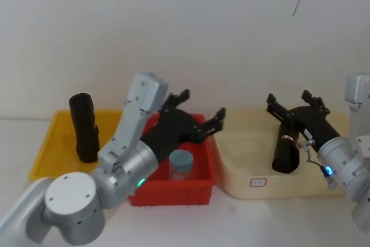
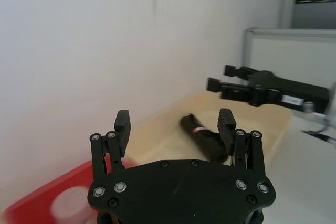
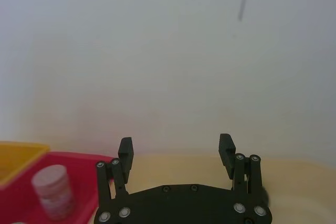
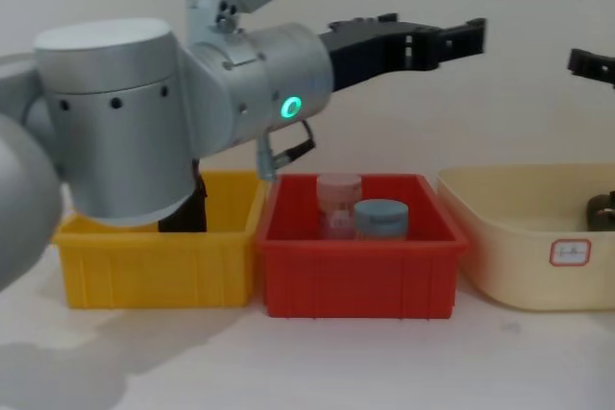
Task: Pick up the garbage bag with the one hand and transfer it to the other hand.
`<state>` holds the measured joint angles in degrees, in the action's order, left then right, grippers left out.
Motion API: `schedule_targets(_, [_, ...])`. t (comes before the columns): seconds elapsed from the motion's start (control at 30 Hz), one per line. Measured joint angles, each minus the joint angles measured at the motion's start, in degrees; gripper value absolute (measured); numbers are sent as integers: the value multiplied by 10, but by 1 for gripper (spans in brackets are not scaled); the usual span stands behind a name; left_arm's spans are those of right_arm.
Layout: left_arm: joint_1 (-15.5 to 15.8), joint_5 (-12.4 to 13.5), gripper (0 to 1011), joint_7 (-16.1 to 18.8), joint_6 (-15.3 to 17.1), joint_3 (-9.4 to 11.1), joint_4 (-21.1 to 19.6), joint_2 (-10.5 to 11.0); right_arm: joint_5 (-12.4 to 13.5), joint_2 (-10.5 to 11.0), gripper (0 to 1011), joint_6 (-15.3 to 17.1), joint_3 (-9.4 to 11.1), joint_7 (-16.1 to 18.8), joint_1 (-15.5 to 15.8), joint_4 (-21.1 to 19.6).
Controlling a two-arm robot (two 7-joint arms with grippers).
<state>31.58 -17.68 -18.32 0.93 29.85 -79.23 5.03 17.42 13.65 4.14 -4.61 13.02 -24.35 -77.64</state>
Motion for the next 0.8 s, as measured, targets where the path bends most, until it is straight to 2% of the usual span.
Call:
schedule_targets(0.3, [-45,20,1002,55,-1,-32,-55,22,8,-9,1004,1,-21,14,20,-30])
schedule_targets(0.8, [-121,47,1001,142,-37,-100,-130,44,16,-20,1004,10,-60,34,41,-49])
